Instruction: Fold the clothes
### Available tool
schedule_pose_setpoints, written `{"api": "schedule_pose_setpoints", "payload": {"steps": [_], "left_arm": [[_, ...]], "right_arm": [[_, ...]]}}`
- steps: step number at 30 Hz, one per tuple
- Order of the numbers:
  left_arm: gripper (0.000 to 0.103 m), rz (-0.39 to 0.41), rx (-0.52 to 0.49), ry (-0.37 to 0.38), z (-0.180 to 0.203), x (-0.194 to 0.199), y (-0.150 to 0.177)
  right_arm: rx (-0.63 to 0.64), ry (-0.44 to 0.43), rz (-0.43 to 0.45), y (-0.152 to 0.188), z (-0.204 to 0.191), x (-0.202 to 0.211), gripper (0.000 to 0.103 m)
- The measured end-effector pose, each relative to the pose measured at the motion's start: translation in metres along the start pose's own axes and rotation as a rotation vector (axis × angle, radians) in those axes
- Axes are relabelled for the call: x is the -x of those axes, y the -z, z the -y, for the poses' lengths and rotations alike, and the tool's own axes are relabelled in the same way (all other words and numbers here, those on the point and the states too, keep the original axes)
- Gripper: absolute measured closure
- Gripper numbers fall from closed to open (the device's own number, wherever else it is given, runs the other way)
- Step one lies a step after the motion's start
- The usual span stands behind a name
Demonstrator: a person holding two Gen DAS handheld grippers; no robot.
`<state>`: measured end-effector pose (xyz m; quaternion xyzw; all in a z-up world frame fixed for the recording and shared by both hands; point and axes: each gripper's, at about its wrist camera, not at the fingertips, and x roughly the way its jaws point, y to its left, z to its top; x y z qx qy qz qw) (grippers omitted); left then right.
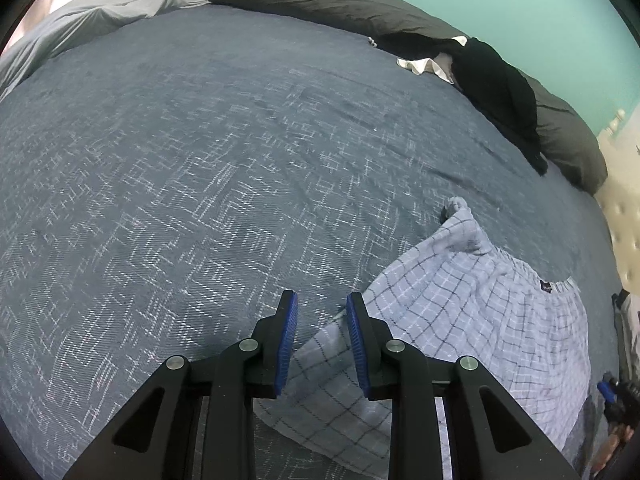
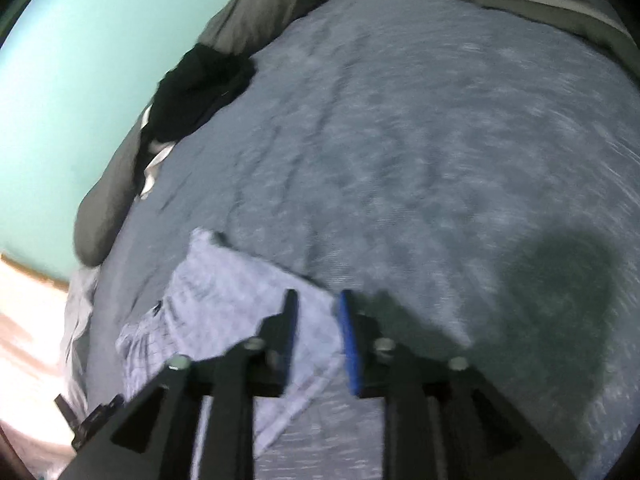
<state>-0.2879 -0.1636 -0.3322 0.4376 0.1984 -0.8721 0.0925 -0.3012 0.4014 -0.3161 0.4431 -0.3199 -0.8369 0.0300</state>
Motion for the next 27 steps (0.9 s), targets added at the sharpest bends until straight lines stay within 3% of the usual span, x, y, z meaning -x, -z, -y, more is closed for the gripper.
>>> {"api": "schedule_pose_setpoints", "payload": {"steps": [6,16,22,27], "left_arm": [[0.075,-0.002,-0.006,0.004,0.002,0.000,0.000],[0.075,-0.001,0.009,0.002,0.002,0.001,0.000],[0.075,-0.002,0.009,0.006,0.004,0.002,0.002],[0.072,0.000,-0.008,0.026,0.010,0.005,0.000]], "right_arm": [[0.147,-0.044,-0.071,-0.022,-0.053,-0.027,0.078],[0.326,0.026,-0.153,-0.032,-0.090,-0.072,0.078],[0.250,0.009,-0.134,-0.023,-0.078,-0.064,0.078],[0.241,-0.016,-0.095,0.005,-0.082,-0.043,0.078]]}}
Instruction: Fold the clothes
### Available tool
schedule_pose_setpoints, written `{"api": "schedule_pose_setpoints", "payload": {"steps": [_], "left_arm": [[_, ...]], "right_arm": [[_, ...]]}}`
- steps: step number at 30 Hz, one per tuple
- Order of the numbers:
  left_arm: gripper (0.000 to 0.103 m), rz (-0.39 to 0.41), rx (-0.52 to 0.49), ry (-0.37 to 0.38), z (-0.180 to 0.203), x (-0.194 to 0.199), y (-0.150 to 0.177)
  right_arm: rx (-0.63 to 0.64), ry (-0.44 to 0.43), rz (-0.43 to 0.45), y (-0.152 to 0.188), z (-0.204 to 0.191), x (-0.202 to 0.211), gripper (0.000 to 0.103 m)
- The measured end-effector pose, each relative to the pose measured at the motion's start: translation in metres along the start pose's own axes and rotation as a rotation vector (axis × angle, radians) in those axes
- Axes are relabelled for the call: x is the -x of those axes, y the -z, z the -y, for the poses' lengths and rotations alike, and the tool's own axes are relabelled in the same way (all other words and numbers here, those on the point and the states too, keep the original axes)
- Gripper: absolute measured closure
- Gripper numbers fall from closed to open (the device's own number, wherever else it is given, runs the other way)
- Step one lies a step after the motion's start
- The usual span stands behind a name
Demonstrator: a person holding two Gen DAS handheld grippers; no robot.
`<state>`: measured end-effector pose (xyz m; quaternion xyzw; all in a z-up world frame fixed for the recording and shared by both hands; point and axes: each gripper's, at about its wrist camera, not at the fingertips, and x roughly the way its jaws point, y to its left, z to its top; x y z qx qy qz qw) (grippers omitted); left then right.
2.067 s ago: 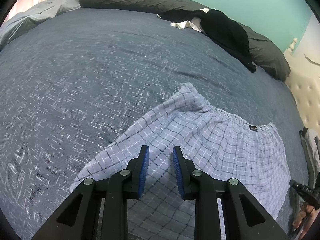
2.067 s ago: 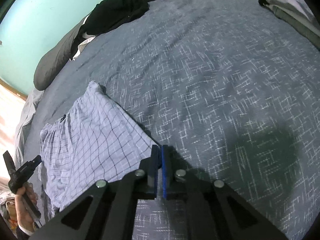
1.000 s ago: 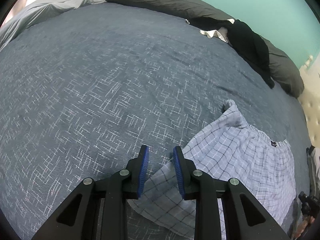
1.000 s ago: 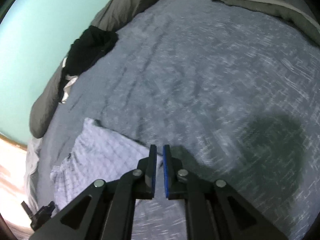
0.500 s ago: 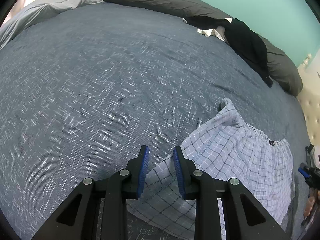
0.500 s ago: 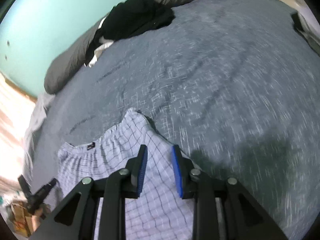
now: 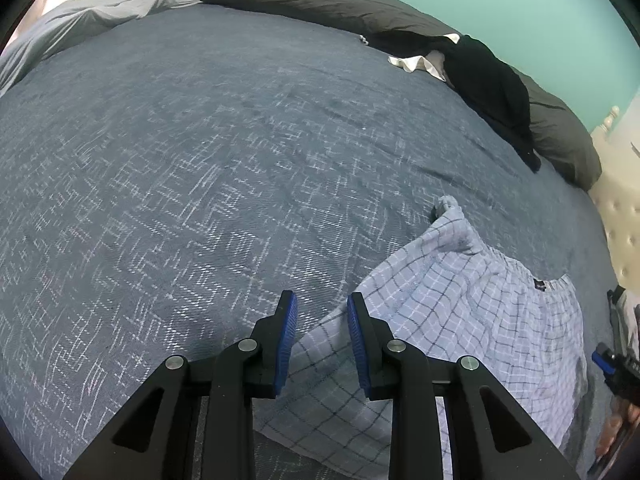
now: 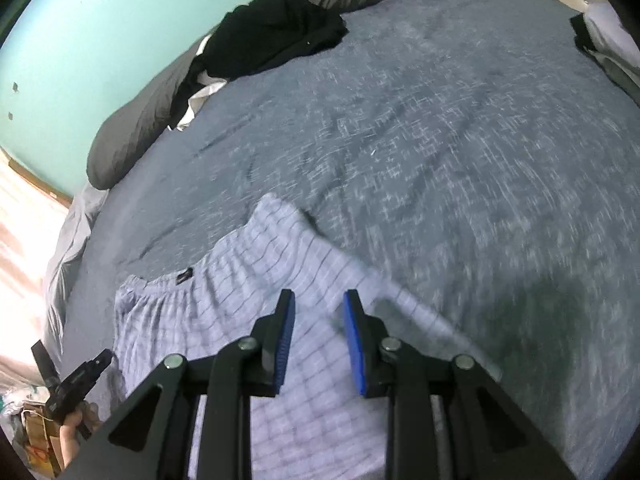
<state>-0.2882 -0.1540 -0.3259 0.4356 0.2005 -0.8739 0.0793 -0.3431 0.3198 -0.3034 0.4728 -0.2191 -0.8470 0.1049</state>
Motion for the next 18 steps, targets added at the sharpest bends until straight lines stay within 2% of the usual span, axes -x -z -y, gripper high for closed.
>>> {"api": "schedule_pose_setpoints", "payload": {"steps": [1,3,9,12,18], "left_arm": [[0.070,0.004,-0.007,0.006,0.003,0.001,-0.001],[0.058,0.003,-0.031,0.028,0.010,0.003,-0.005],[0.058,0.023,-0.078,0.041,0.036,0.001,-0.019],[0.058,0.028,-0.127,0.038,0.053,-0.001,-0.027],[0.058,0.011,-0.272,0.035,0.097,-0.019,-0.037]], "right_arm": [[-0.004,-0.010,0.004,0.006,-0.002,0.003,0.078],[0.003,-0.025,0.013,0.016,-0.005,0.008,0.078],[0.035,-0.054,0.026,0.032,-0.020,0.009,0.078],[0.024,-0.101,0.026,0.035,-0.025,0.003,0.078],[0.029,-0.131,-0.003,0.042,-0.032,-0.009,0.078]]}}
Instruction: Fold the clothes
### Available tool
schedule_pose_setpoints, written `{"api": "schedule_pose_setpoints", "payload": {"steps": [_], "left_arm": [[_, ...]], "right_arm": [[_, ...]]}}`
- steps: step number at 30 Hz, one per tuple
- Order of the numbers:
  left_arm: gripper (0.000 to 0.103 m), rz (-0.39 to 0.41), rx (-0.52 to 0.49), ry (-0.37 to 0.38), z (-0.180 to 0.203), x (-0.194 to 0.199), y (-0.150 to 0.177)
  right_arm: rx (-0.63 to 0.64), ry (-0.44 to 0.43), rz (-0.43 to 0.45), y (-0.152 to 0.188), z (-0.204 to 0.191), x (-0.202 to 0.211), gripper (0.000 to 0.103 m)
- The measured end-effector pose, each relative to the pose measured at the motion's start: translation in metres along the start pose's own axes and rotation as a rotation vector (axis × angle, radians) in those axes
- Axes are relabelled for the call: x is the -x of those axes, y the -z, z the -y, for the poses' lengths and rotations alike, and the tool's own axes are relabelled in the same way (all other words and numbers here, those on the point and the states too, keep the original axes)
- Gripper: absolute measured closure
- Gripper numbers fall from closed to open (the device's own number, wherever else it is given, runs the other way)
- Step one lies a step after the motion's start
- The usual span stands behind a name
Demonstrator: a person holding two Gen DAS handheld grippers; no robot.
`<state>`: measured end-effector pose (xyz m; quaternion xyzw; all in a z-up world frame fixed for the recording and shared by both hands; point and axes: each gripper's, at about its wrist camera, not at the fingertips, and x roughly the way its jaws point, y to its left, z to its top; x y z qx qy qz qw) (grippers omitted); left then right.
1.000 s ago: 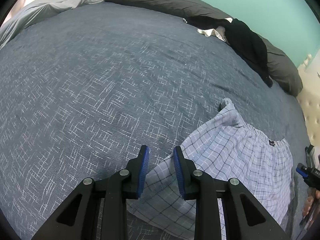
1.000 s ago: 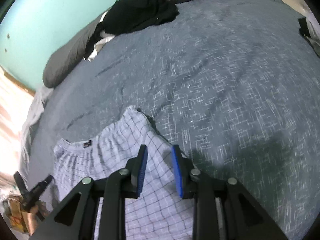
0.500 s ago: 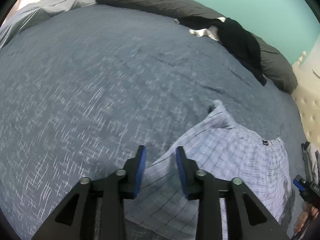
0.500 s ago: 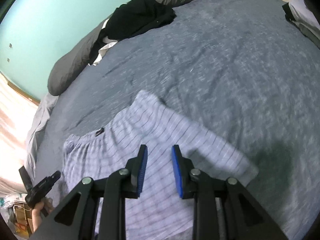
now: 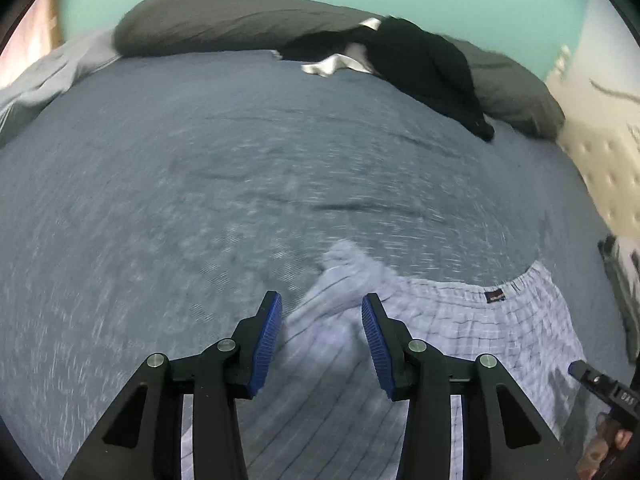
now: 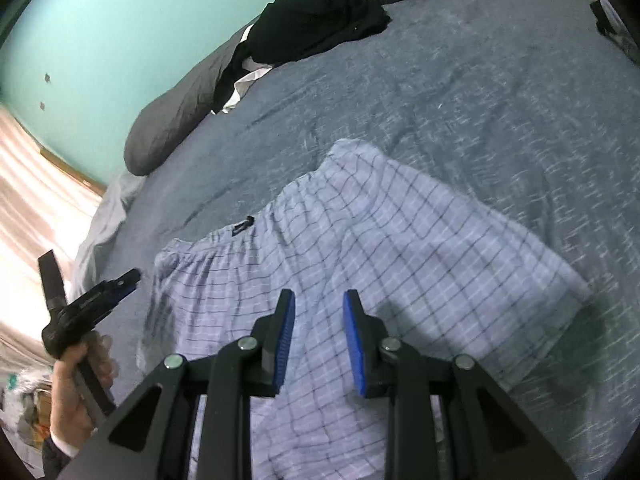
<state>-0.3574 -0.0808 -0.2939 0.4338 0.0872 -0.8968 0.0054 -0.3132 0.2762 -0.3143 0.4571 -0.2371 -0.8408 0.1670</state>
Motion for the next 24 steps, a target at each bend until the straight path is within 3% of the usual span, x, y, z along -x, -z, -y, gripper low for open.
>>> {"api": "schedule_pose_setpoints", "payload": {"steps": [11,18,24], "left_arm": [[0.059,-0.064,-0.146,-0.050,0.036,-0.046,-0.003],[0.097,-0.067,-0.161,-0.073,0.029,-0.052,-0.001],[0.100,-0.036,-0.171,-0.072,0.023,-0.045,-0.005]], "right_arm": [[-0.085,-0.038,0.040,-0.010,0.020,0.012,0.078],[-0.102,-0.048,0.043,-0.011,0.026,0.014,0.078],[-0.114,-0.051,0.037,-0.009,0.028,0.011,0.078]]}}
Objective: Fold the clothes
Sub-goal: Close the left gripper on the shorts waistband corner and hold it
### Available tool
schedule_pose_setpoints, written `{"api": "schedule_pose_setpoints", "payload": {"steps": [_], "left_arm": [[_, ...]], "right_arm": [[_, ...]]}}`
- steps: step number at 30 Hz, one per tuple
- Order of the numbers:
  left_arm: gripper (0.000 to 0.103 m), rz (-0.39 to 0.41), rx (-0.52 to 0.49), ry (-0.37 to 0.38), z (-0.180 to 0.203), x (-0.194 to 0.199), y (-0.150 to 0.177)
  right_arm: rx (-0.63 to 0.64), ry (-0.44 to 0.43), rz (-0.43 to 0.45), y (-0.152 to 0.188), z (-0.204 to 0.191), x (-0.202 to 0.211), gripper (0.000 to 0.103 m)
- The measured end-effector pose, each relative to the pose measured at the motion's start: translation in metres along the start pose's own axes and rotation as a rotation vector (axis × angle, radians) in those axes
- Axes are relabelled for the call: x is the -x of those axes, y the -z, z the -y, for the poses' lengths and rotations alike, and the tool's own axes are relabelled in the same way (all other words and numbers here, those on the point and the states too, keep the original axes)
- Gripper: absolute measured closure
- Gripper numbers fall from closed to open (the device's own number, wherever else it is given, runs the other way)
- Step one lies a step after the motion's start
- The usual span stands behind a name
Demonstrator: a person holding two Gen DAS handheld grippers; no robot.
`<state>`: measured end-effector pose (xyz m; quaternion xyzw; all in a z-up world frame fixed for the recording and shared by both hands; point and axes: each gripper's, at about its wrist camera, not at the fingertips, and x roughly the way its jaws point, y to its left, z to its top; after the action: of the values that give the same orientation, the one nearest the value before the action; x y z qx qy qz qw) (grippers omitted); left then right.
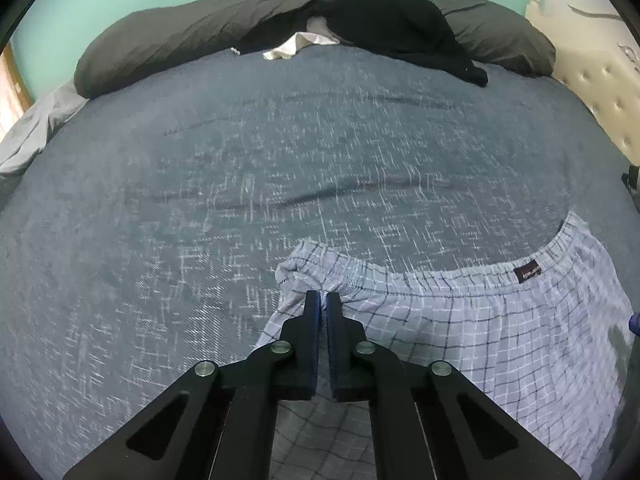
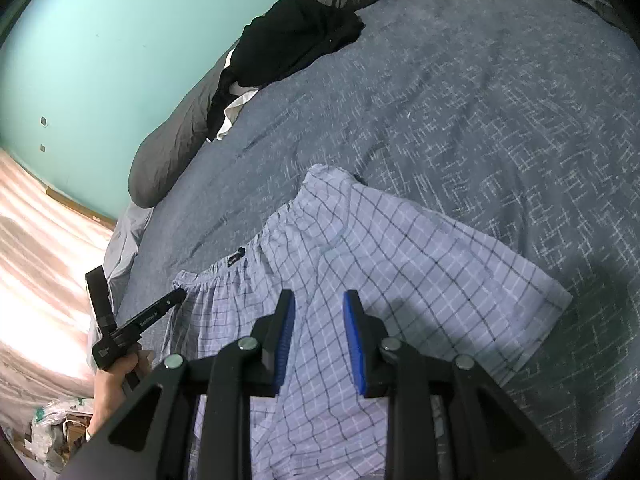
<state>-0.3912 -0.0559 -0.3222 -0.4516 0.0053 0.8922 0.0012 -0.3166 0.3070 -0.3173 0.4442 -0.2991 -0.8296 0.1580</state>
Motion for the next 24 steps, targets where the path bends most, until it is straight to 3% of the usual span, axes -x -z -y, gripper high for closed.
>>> {"api": "schedule_pose_setpoints", "payload": {"steps": [9,16,24], "left_arm": [[0.100,-0.019,0.126,0.122,-0.026,0.001,-0.010],[0.100,-0.020,0.176,0.151,-0.037,0.001,-0.015],[0.100,-0.092,0.259,0.233,-0.053,-0.018,-0.015]], "right_arm": [[0.003,-0.002,-0.010,0.000,0.001,-0.003,0.078],[0.004,-0.004,-0.016,-0.002,0.005,-0.003,0.078],[-0.002,-0.004,-0.020,-0.007,0.013,-0.003,0.078]]}}
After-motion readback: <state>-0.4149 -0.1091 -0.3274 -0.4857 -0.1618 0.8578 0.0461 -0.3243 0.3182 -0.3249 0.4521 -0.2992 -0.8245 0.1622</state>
